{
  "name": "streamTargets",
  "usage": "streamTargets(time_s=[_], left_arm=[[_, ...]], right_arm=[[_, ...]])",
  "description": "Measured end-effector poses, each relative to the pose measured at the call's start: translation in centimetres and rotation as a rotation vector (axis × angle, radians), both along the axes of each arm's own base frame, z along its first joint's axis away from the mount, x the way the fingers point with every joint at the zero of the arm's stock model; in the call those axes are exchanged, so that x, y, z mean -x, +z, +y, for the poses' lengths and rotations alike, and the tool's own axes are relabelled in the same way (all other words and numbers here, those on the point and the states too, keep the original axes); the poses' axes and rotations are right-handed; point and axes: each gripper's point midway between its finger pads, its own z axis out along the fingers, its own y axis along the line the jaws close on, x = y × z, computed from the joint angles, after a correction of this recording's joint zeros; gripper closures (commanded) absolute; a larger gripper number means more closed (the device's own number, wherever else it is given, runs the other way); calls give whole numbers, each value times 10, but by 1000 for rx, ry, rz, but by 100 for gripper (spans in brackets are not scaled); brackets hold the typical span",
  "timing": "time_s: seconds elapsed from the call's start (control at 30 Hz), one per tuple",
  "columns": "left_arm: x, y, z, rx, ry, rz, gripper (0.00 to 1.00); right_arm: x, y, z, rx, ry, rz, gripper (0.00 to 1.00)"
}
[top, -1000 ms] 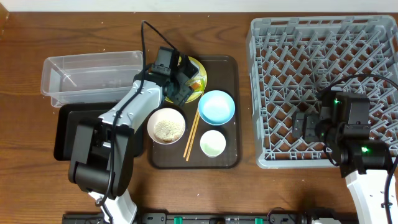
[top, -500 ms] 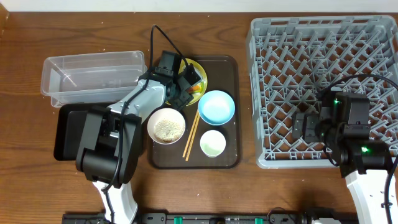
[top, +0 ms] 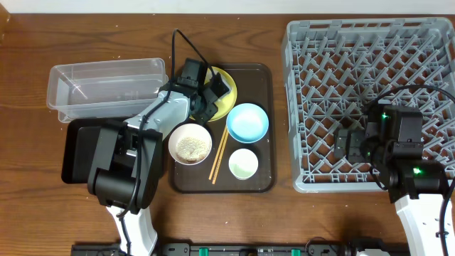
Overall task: Sort waste into correct bins and load items into the dishwasher rack
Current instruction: 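Grasp the Apollo snack wrapper with the left gripper and lift, then drop the wrapper into the clear plastic bin with the left gripper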
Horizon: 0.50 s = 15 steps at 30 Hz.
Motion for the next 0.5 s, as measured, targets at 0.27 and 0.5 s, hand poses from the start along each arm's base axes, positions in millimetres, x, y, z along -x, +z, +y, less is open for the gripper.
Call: streamTargets(time_s=[0.27, 0.5], left_arm=[[-3, 28, -1, 71, 138, -22, 94], [-10, 117, -1, 189, 230, -192, 94]], right_arm=[[0, 0, 0, 0, 0, 0, 1], [0, 0, 0, 0, 0, 0, 1]])
